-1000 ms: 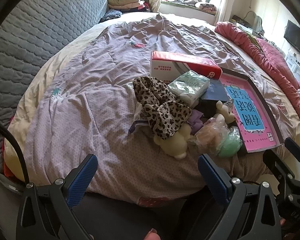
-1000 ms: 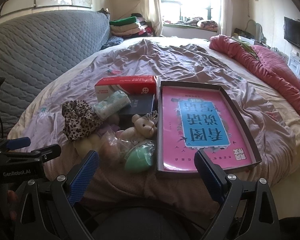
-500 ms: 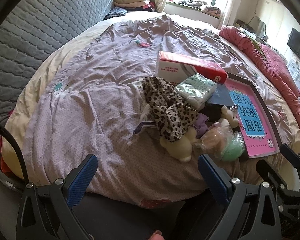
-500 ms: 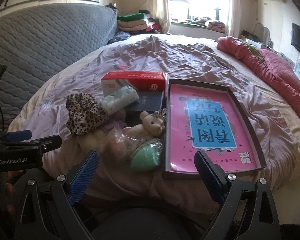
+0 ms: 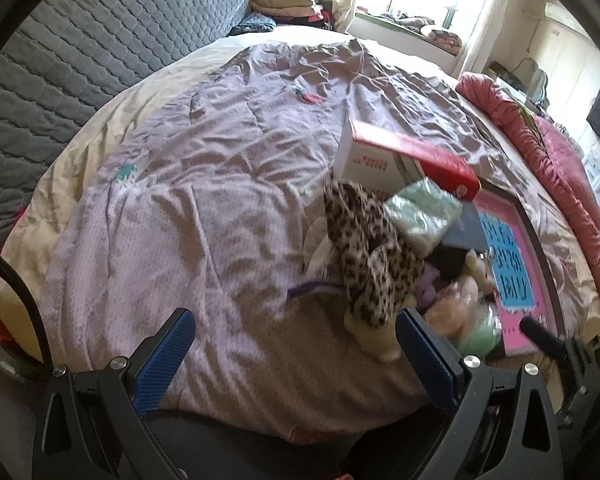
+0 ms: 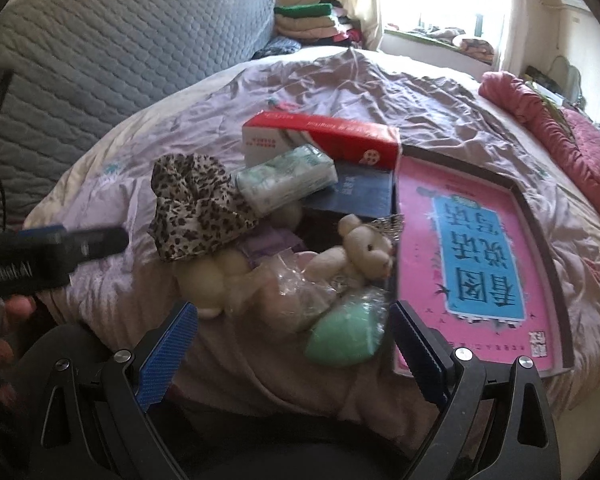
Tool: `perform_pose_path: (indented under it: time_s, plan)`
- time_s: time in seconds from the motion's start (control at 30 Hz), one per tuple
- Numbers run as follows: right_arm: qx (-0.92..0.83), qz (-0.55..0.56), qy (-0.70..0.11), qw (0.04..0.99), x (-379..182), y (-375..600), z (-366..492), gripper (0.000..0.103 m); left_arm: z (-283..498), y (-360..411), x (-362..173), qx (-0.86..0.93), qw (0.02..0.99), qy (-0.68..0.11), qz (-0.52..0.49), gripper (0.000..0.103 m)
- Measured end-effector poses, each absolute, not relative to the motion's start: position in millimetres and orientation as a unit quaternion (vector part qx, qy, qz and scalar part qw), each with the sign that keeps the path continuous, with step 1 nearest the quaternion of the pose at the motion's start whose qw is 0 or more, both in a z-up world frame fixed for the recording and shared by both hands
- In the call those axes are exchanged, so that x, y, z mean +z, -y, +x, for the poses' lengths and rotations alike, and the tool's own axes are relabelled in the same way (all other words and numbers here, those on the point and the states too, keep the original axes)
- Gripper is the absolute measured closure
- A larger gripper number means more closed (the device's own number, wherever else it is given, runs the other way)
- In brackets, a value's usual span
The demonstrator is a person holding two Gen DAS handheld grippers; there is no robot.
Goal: Organize soft objects
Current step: 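Reach the left gripper to the leopard-print scrunchie and close on it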
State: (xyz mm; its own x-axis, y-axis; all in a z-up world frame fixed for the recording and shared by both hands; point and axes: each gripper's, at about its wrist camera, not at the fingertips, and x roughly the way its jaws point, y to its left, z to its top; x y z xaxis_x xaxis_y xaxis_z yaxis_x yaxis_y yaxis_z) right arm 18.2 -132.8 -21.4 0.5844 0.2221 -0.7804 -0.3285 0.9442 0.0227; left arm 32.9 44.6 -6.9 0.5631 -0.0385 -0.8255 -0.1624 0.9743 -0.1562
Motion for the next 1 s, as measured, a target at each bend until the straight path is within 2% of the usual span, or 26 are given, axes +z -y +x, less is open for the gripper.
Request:
perform_pose_path:
  time_s: [0.37, 0.47, 0.5, 0.57, 0.7, 0.8, 0.87, 0.97, 1.0]
  plan:
    - [0.157, -0.092, -0.436, 0.881, -38.6, 118.5, 33.0, 0.008, 69.8, -46.5, -23.7, 0.025, 0.871, -0.478, -0.115, 0.005]
    - [0.155, -0.105, -0.447, 0.875, -46.1, 113.9, 37.7, 0.016, 76.7, -51.1, -27.2, 0.023, 0.868, -0.480, -0.123, 0.005]
    - [0.155, -0.110, -0.448, 0.874, -48.1, 112.6, 39.4, 0.024, 77.9, -52.2, -27.8, 0.023, 0.868, -0.480, -0.125, 0.006]
    - [0.155, -0.116, -0.450, 0.872, -50.1, 110.3, 41.7, 0.026, 82.2, -55.3, -29.6, 0.017, 0.867, -0.481, -0.132, 0.009]
    - [0.163, -0.123, -0.446, 0.871, -52.4, 108.1, 43.1, 0.032, 85.4, -57.6, -31.1, 0.008, 0.866, -0.482, -0.136, 0.020]
    - [0.171, -0.108, -0.443, 0.873, -49.9, 112.6, 43.8, 0.035, 86.9, -57.8, -32.0, -0.014, 0.866, -0.478, -0.147, 0.042]
    - [0.176, -0.092, -0.442, 0.875, -47.9, 116.6, 44.1, 0.036, 90.1, -58.7, -34.3, -0.032, 0.861, -0.481, -0.162, 0.049]
    - [0.181, -0.070, -0.437, 0.878, -44.0, 124.6, 44.4, 0.038, 93.7, -58.1, -35.9, -0.051, 0.858, -0.481, -0.173, 0.067]
    - [0.182, -0.062, -0.431, 0.882, -41.0, 127.6, 43.2, 0.039, 95.3, -58.0, -35.8, -0.059, 0.857, -0.480, -0.175, 0.081]
